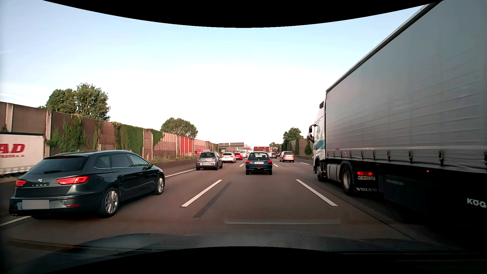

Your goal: Follow the waypoints while adhering to traffic rules and regulations

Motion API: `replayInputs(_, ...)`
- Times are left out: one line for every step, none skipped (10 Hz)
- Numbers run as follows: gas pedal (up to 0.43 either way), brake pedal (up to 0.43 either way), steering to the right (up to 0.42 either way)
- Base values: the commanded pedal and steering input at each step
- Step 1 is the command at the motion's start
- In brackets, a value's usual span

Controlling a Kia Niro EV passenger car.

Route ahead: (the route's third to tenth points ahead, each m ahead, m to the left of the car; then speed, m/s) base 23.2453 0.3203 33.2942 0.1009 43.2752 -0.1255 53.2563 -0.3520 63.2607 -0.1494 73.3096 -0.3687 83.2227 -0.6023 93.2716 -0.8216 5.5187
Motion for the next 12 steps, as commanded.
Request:
replayInputs(0.079, 0.000, -0.006)
replayInputs(0.079, 0.000, -0.006)
replayInputs(0.079, 0.000, -0.006)
replayInputs(0.079, 0.000, -0.006)
replayInputs(0.079, 0.000, -0.006)
replayInputs(0.079, 0.000, -0.006)
replayInputs(0.079, 0.000, -0.006)
replayInputs(0.079, 0.000, -0.006)
replayInputs(0.087, 0.000, -0.006)
replayInputs(0.087, 0.000, -0.005)
replayInputs(0.087, 0.000, -0.003)
replayInputs(0.087, 0.000, 0.000)
